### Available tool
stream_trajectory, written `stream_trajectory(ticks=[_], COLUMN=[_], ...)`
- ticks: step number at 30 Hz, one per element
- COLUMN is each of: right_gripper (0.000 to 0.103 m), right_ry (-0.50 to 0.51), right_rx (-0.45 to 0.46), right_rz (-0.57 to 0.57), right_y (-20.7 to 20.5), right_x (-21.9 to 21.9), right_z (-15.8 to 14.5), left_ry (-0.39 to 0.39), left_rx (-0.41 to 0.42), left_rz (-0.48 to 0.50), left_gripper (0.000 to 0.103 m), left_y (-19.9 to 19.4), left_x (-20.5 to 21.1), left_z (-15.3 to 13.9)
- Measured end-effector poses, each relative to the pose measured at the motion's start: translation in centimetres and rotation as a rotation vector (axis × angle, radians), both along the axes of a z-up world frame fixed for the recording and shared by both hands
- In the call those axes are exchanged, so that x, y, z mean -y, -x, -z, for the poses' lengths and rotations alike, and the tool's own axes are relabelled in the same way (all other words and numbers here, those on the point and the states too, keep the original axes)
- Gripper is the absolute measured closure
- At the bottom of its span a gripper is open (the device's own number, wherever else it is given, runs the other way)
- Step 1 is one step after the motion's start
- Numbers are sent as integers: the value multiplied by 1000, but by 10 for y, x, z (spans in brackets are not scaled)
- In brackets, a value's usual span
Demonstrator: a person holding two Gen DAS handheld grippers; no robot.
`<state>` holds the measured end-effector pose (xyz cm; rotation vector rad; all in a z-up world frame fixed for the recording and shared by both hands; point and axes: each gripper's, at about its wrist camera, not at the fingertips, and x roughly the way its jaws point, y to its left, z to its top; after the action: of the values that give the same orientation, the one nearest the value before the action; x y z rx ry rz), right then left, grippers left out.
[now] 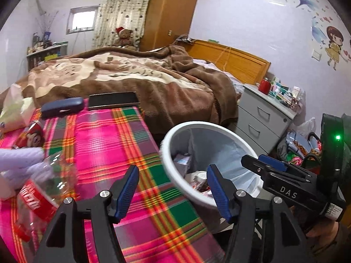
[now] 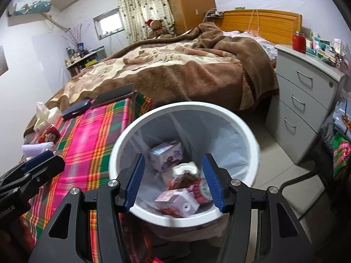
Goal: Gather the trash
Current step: 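Move both tools back to the cloth, left gripper toward the Coca-Cola bottle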
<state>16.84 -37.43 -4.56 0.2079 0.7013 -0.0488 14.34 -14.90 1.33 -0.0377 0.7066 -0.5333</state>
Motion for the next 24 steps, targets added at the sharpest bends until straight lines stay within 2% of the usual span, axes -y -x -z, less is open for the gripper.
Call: stream_trajectory(ticks=[9,12,19,24], right_gripper=[47,47,47,47], right_ry=[-12,-16,-17,-3], right_rx=[13,5,-10,-19], right_rz=[-72,-97,-159,-206], right_y=[1,-2,-8,-10], right_x=[-32,-44,-75,-96], right_z=[1,4,7,9], left_ry=[-16,-37,-62,-97], left_rx=[19,26,22,10], left_rz=[-95,-135,-203,-220], left_gripper=[39,32,32,26], left_y=[13,13,6,-6], left_x=[-56,-78,-122,-140], left_z=[5,7,8,15])
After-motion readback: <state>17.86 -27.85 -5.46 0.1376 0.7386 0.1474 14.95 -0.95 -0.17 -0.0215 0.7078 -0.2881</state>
